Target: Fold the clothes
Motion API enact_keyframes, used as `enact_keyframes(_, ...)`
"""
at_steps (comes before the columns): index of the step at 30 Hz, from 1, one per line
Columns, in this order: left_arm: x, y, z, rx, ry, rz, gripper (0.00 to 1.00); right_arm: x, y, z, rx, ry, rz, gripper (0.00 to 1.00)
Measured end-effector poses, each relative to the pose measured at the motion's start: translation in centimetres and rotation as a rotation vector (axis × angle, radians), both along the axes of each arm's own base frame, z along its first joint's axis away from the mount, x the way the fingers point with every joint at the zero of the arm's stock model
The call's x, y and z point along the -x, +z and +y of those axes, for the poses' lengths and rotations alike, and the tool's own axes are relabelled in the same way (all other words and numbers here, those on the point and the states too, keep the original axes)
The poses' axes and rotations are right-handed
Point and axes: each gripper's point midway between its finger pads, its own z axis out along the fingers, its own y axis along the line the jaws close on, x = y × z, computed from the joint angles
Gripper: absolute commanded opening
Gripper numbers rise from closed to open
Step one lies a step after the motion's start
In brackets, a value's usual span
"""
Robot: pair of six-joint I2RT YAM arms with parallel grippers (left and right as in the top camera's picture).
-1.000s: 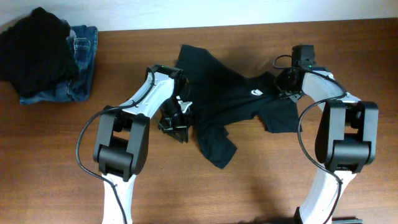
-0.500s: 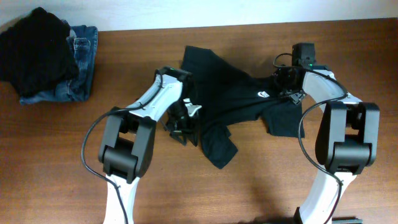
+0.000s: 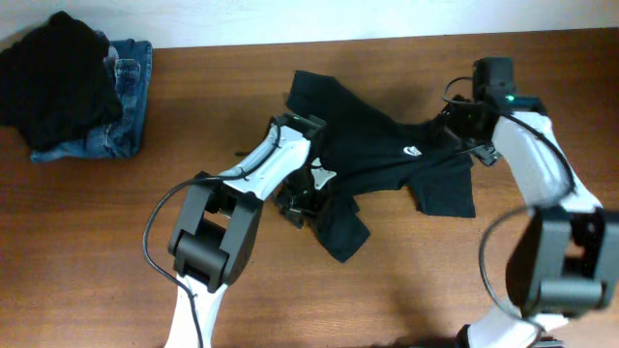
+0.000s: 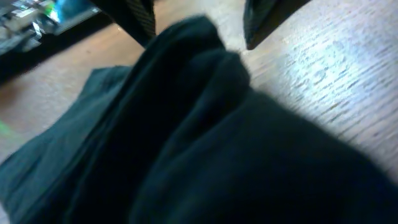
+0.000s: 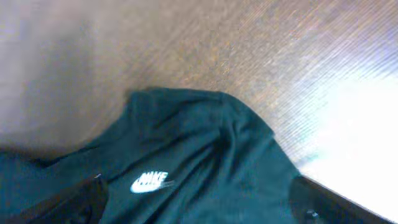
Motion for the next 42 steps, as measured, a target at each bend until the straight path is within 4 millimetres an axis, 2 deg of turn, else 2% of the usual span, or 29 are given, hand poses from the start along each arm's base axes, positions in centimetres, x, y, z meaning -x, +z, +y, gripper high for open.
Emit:
enact_keyframes(4,0.1,-0.3,-0.6,-0.009,-0.034,-0.029,0.49,2.0,2.7,-0.1,0.010,-0.015,-0.006,0.99)
enact_keyframes(7,0.3,-0.3,-1.1,-0.012,-0.055,-0.040,0.49,3.4,3.0,-0.3,0.017,-0.056,0.029,0.99)
enact_keyframes(9,0.6,-0.3,-1.4,-0.012,-0.066,-0.039,0.54,4.2,2.6,-0.6,0.020,-0.089,0.060,0.99)
enact_keyframes(12,1.5,-0.2,-2.0,-0.002,-0.079,-0.021,0.58,5.5,1.4,-0.8,0.017,-0.146,0.104,0.99)
enact_keyframes(17,3.1,0.1,-3.6,0.029,-0.106,0.009,0.61,7.6,-1.8,-0.8,-0.003,-0.237,0.162,0.99)
enact_keyframes(21,4.2,0.2,-4.7,0.041,-0.136,0.017,0.61,7.7,-4.4,-0.3,-0.048,-0.274,0.136,0.99)
enact_keyframes(27,4.7,0.2,-5.3,0.051,-0.151,0.019,0.61,7.2,-7.1,2.0,-0.183,-0.253,0.087,0.99)
enact_keyframes(30,4.7,0.2,-5.3,0.051,-0.150,0.018,0.62,8.2,-8.2,2.5,-0.218,-0.264,0.115,0.99)
enact_keyframes(35,4.7,0.2,-5.3,0.051,-0.150,0.019,0.63,9.8,-9.5,2.6,-0.277,-0.345,0.157,0.99)
enact_keyframes(36,4.7,0.2,-5.3,0.051,-0.150,0.019,0.66,10.1,-9.7,2.4,-0.287,-0.364,0.161,0.99)
enact_keyframes(42,4.7,0.2,-5.3,0.050,-0.147,0.019,0.69,10.4,-9.8,1.4,-0.313,-0.405,0.160,0.99)
